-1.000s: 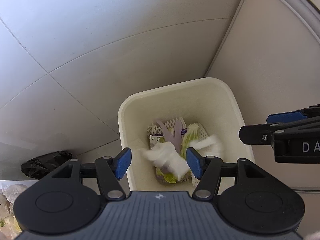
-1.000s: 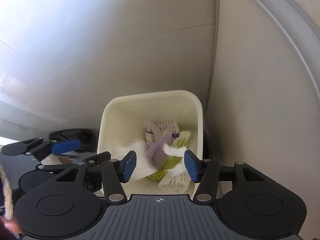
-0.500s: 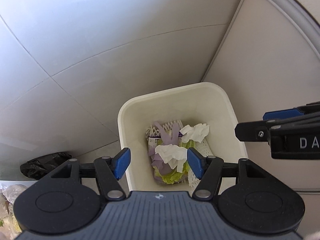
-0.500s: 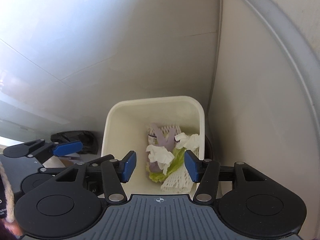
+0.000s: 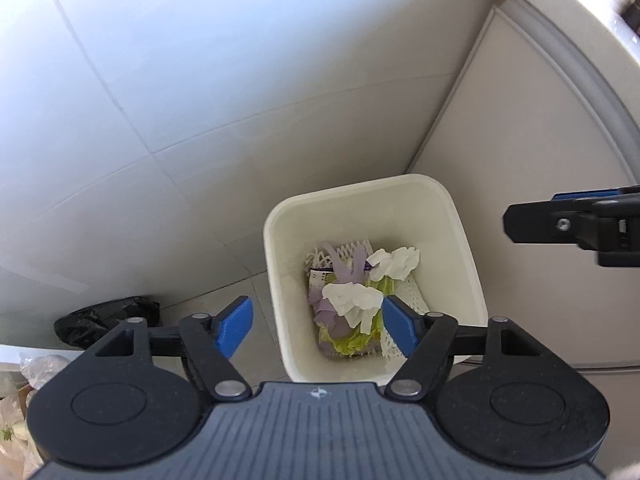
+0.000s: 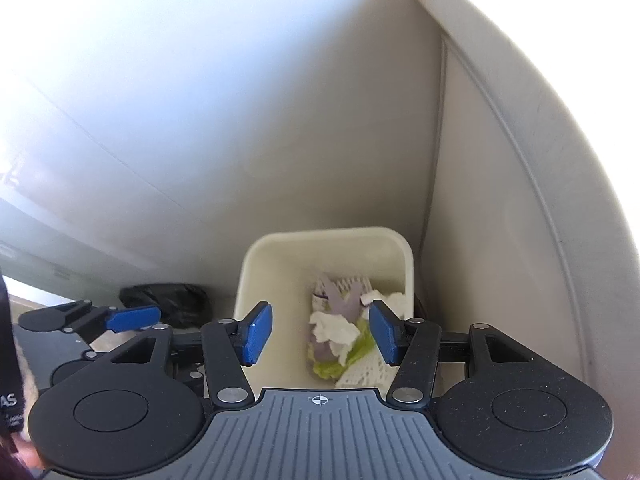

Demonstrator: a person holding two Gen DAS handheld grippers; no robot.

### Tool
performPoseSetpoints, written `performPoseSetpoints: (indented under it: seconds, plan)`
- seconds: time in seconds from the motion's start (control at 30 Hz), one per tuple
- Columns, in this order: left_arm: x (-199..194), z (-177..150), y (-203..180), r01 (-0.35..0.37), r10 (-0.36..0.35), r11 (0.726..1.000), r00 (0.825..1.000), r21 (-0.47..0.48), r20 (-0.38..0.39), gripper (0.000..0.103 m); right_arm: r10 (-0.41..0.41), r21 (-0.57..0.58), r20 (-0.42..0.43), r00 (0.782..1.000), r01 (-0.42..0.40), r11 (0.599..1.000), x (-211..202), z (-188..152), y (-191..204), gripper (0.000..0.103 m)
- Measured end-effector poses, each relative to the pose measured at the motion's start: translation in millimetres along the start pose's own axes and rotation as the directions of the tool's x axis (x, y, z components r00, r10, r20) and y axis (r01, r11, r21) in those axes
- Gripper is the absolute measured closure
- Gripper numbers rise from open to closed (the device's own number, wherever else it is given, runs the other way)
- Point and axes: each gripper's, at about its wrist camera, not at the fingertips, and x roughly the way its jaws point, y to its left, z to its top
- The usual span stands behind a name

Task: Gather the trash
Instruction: 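Raise both tools toward the blue snack bag on the counter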

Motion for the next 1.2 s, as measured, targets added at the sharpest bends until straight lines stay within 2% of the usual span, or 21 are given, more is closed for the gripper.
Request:
performPoseSetpoints:
  seconds: [0.17,0.23,0.3,0.4,0.53,0.7,0.83,1.03,1.2]
  plan:
    - [-17,-2,9,-0.004,0.004,1.0,1.0,-0.019,0.013,0.022,0.016,-0.048,0.07,0.997,-0.013,0.999,-31,-6,15,0.042]
    - [-26,-3,10,-0.007,0.007,1.0,1.0,-0.018,0.02,0.016,0.015,-0.069,0.1,0.995,-0.008,0.998,-46,-10,19,0.035]
    - [-33,-4,10,-0.006,0.006,1.0,1.0,-0.005,0.013,0.006,0.005,-0.089,0.133,0.991,0.007,0.996,-61,-13,22,0.029]
    - [-42,-2,6,-0.007,0.007,0.999,1.0,0.043,-0.01,0.005,-0.024,-0.117,0.19,0.981,0.047,0.992,-85,-18,22,0.02]
    - [-59,2,-3,0.018,-0.022,0.996,0.999,0.091,0.034,0.005,-0.06,-0.125,0.259,0.964,0.095,0.988,-119,-21,9,0.015]
    - [-83,18,-24,0.066,-0.083,0.988,0.99,0.141,0.113,0.003,-0.132,-0.09,0.335,0.933,0.171,0.981,-156,-23,-26,0.013]
    - [-100,40,-55,0.097,-0.133,0.974,0.976,0.204,0.172,0.002,-0.206,-0.026,0.376,0.903,0.232,0.972,-183,-24,-62,0.01]
    - [-116,75,-121,0.128,-0.208,0.938,0.951,0.323,0.228,0.001,-0.314,0.071,0.393,0.864,0.312,0.947,-209,-29,-123,0.01]
    - [-115,99,-171,0.136,-0.251,0.9,0.938,0.414,0.238,0.001,-0.38,0.141,0.396,0.836,0.354,0.925,-235,-37,-176,0.01]
